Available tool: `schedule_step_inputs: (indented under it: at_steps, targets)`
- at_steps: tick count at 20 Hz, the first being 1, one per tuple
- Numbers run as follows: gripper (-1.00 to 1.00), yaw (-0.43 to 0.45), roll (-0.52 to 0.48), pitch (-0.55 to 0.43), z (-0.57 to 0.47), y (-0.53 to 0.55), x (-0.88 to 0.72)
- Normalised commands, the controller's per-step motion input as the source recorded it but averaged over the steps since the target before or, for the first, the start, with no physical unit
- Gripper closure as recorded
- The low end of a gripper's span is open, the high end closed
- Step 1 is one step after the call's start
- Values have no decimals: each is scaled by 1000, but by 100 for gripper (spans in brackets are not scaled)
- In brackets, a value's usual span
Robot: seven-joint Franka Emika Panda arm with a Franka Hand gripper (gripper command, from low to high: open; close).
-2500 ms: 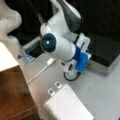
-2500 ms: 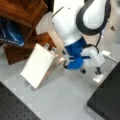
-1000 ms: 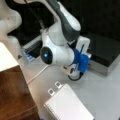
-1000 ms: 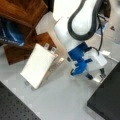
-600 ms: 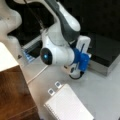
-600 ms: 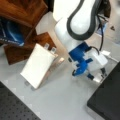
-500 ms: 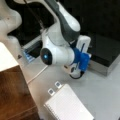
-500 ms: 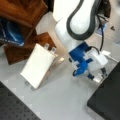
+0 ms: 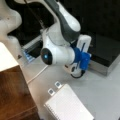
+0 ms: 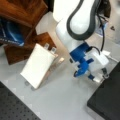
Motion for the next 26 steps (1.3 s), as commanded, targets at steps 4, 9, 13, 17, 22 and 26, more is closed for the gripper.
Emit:
schedule_step_inputs:
  at_steps: [4,9,13,17,22,26]
  targets:
    - [100,-138,103,-123,-147,45,4]
    - [100,-137,95,-126,-112,46,43]
    - [100,-135,97,-127,-99,48,70]
    - [100,-136,99,-120,-99,53,90]
    - [100,-128,99,-109,-84,49,113]
    - [100,-121,87,-94,-80,45,142]
